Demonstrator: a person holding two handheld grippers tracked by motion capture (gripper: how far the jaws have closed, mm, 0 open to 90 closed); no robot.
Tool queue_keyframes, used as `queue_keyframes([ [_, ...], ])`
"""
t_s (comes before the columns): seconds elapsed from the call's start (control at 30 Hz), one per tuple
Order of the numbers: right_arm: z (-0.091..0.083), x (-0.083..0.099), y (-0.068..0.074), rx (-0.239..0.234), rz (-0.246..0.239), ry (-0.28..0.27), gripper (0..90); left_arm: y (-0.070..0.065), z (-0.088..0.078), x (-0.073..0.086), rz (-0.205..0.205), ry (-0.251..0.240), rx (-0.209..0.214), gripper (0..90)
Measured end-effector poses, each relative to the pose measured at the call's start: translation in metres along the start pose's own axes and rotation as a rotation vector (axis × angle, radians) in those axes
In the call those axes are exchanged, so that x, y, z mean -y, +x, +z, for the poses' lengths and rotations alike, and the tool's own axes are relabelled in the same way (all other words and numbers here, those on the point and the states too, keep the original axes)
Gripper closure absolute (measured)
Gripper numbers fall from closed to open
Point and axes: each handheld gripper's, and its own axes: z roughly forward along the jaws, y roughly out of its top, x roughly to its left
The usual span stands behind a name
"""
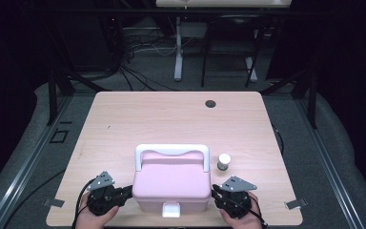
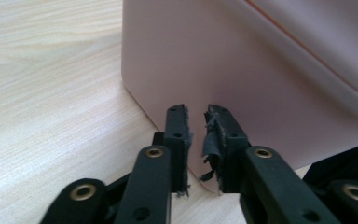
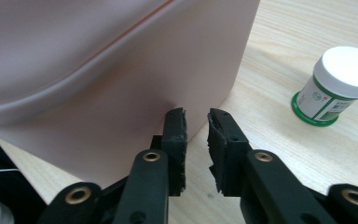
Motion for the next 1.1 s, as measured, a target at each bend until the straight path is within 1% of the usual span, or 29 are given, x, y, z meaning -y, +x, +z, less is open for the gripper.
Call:
queue_keyframes([
  [0.03, 0.000, 0.000, 0.000, 0.000, 0.000, 0.000, 75.2, 0.000, -0.001, 0.000, -0.006, 0.000, -0.001, 76.8],
  [0.1, 0.000, -0.001, -0.001, 0.007, -0.005, 0.002, 72.7, 0.003, -0.002, -0.002, -0.010, -0.004, 0.000, 72.8],
  [0.13, -0.002, -0.002, -0.002, 0.004, -0.004, -0.004, 70.8, 0.004, -0.003, -0.002, -0.016, -0.012, 0.005, 70.0],
  [0.17, -0.002, -0.003, -0.003, -0.002, 0.003, -0.011, 70.2, 0.004, -0.003, -0.003, -0.016, -0.012, 0.002, 69.1],
  [0.37, -0.007, -0.006, -0.006, -0.025, 0.038, -0.022, 68.7, 0.008, -0.007, -0.005, -0.030, -0.002, 0.002, 66.0],
  [0.4, -0.009, -0.008, -0.007, -0.031, 0.040, -0.023, 66.8, 0.009, -0.009, -0.007, -0.037, -0.008, 0.007, 65.8],
  [0.57, -0.013, -0.013, -0.010, -0.036, 0.035, -0.022, 63.4, 0.010, -0.012, -0.012, -0.032, -0.006, 0.010, 64.9],
  [0.6, -0.015, -0.015, -0.011, -0.033, 0.042, -0.023, 62.0, 0.010, -0.013, -0.014, -0.030, -0.006, 0.011, 64.4],
  [0.7, -0.017, -0.018, -0.013, -0.026, 0.040, -0.023, 61.3, 0.011, -0.015, -0.018, -0.033, -0.009, 0.016, 63.2],
  [0.73, -0.020, -0.022, -0.015, -0.028, 0.047, -0.020, 61.3, 0.011, -0.018, -0.021, -0.029, -0.012, 0.015, 62.7],
  [0.8, -0.024, -0.026, -0.017, -0.029, 0.050, -0.022, 60.7, 0.012, -0.020, -0.025, -0.036, -0.012, 0.021, 60.7],
  [0.83, -0.025, -0.028, -0.018, -0.028, 0.051, -0.027, 59.6, 0.012, -0.020, -0.025, -0.036, -0.012, 0.021, 59.5],
  [0.87, -0.027, -0.031, -0.019, -0.024, 0.048, -0.029, 58.5, 0.012, -0.023, -0.029, -0.039, -0.013, 0.029, 59.1],
  [0.9, -0.030, -0.034, -0.019, -0.016, 0.048, -0.030, 57.7, 0.012, -0.025, -0.031, -0.039, -0.011, 0.029, 58.8],
  [0.97, -0.032, -0.036, -0.020, -0.011, 0.046, -0.034, 57.3, 0.012, -0.026, -0.033, -0.039, -0.014, 0.032, 58.8],
  [1.0, -0.037, -0.042, -0.021, -0.007, 0.048, -0.045, 56.8, 0.011, -0.029, -0.039, -0.032, -0.012, 0.034, 58.8],
  [1.03, -0.039, -0.044, -0.022, -0.010, 0.047, -0.050, 56.8, 0.011, -0.029, -0.039, -0.032, -0.012, 0.034, 58.7],
  [1.1, -0.040, -0.046, -0.023, -0.012, 0.045, -0.053, 56.8, 0.011, -0.032, -0.044, -0.028, -0.017, 0.037, 58.5],
])
